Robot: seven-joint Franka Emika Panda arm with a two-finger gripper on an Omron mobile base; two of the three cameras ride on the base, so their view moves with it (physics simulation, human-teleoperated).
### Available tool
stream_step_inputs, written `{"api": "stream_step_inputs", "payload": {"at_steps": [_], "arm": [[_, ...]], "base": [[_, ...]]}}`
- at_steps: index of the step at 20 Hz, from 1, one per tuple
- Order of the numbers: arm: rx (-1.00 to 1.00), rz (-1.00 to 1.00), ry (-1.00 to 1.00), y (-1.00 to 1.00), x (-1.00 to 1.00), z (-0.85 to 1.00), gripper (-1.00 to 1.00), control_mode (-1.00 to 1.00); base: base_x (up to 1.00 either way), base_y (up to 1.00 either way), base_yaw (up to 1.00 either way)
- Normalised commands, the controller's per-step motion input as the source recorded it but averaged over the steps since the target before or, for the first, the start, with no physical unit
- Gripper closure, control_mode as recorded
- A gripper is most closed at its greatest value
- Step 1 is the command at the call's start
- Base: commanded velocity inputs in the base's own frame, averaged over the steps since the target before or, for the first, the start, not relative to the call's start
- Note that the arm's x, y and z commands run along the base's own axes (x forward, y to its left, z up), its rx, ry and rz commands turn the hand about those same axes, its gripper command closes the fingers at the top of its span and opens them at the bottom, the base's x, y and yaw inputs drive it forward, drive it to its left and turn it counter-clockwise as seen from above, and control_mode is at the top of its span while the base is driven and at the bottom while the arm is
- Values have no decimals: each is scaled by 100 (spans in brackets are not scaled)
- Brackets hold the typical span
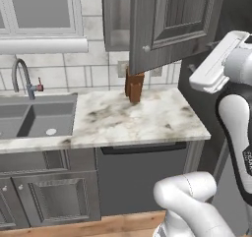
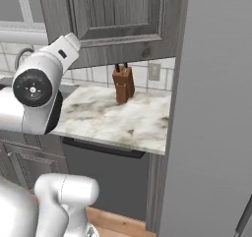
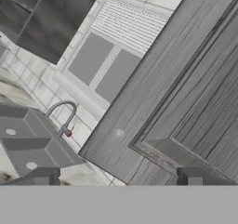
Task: Close all open cabinet doors.
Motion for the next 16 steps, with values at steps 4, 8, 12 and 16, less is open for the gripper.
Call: {"api": "stream_step_inputs", "payload": {"at_steps": [4, 8, 12, 16], "arm": [[-3, 0, 0, 4, 60, 0, -100, -100], [-3, 1, 1, 3, 62, 0, -100, -100], [-2, 2, 3, 4, 60, 0, -100, -100], [-3, 0, 4, 11, 64, -1, -100, -100]], "base": [[0, 0, 0], [0, 0, 0], [0, 0, 0], [0, 0, 0]]}}
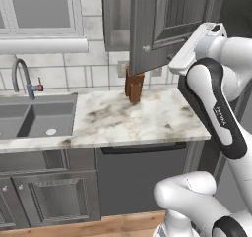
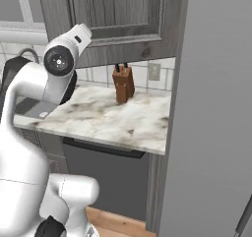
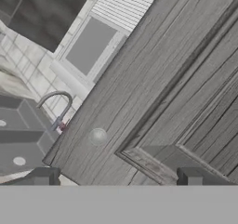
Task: Close all open cabinet doors.
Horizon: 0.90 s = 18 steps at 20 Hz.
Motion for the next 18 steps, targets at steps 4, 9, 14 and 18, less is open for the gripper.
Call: {"api": "stream_step_inputs", "payload": {"at_steps": [4, 9, 14, 18], "arm": [[-3, 0, 6, 18, 69, -4, -100, -100], [-3, 0, 5, 17, 70, -7, -100, -100], [-3, 0, 2, 11, 70, -12, -100, -100], [-2, 0, 0, 3, 68, -16, -100, -100]], "base": [[0, 0, 0], [0, 0, 0], [0, 0, 0], [0, 0, 0]]}}
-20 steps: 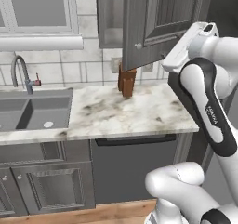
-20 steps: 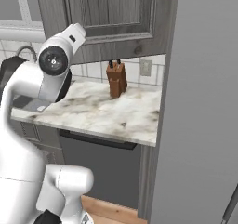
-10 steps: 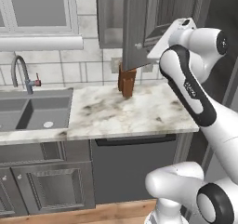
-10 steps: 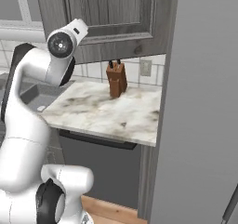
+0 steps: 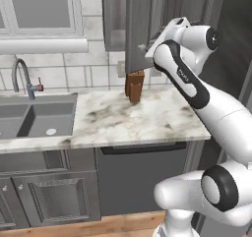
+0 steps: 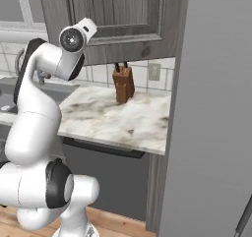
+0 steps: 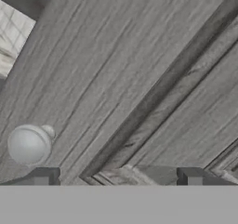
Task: Close all open cabinet doors.
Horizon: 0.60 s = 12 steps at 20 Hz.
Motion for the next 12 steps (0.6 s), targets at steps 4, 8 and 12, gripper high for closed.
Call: {"api": "stream_step_inputs", "payload": {"at_steps": [4, 8, 12], "arm": [[-2, 0, 0, 2, 68, -18, -100, -100], [-2, 0, 0, 0, 68, -16, -100, -100], [-1, 0, 0, 0, 70, -12, -100, -100]], "base": [[0, 0, 0], [0, 0, 0], [0, 0, 0]]}}
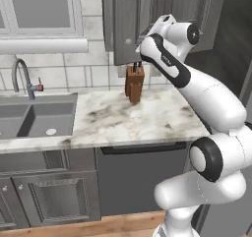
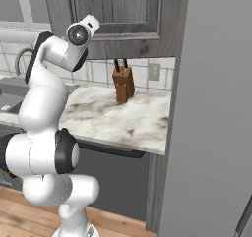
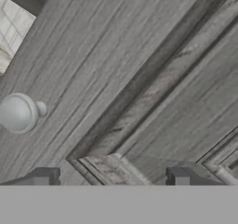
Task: Close all open cabinet doors.
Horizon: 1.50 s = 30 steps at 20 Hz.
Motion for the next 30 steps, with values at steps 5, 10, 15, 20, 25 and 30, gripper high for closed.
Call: {"api": "stream_step_inputs", "payload": {"at_steps": [5, 10, 15, 20, 25, 30], "arm": [[-2, 0, 0, 0, 69, -12, -100, -100], [-3, 0, 0, 0, 68, -18, -100, -100], [-3, 0, 0, 0, 67, -19, -100, -100], [-2, 0, 0, 0, 65, -17, -100, -100], [-2, 0, 0, 0, 63, -17, -100, -100], [-3, 0, 0, 1, 58, -22, -100, -100]], "base": [[0, 0, 0], [0, 0, 0], [0, 0, 0], [0, 0, 0], [0, 0, 0], [0, 0, 0]]}}
